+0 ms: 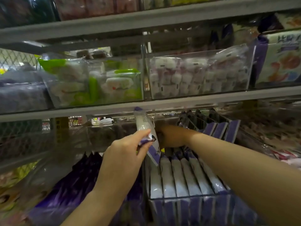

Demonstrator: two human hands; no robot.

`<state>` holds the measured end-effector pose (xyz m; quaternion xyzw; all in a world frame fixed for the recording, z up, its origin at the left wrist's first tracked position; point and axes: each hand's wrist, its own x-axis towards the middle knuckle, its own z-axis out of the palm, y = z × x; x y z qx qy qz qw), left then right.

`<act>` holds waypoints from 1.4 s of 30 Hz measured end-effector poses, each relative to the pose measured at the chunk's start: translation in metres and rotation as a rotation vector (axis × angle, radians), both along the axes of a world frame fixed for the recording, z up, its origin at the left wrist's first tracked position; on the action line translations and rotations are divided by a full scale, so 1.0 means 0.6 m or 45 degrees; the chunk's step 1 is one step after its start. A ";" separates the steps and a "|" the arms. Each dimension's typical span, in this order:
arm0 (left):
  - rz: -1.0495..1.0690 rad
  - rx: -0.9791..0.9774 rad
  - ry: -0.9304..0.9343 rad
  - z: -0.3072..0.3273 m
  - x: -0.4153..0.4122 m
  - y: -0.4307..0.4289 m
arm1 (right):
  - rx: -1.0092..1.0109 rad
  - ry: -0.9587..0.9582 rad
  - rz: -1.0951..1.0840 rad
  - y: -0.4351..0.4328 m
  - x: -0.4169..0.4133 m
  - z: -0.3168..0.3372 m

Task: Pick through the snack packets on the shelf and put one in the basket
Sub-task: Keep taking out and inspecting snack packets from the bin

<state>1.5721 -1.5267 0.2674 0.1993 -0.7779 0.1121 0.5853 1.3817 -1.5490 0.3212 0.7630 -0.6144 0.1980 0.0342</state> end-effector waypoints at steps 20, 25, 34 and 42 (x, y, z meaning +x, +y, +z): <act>0.885 0.107 -0.849 0.105 -0.118 -0.064 | -0.112 0.410 -0.176 0.025 -0.034 -0.015; 0.779 0.097 -0.779 0.109 -0.124 -0.097 | -0.135 0.446 -0.227 0.020 -0.039 -0.018; 0.620 0.350 -1.145 0.114 -0.115 -0.098 | -0.138 0.484 -0.252 0.025 -0.037 -0.019; 0.629 0.652 -1.591 0.110 -0.128 -0.082 | -0.112 0.432 -0.248 0.034 -0.032 -0.014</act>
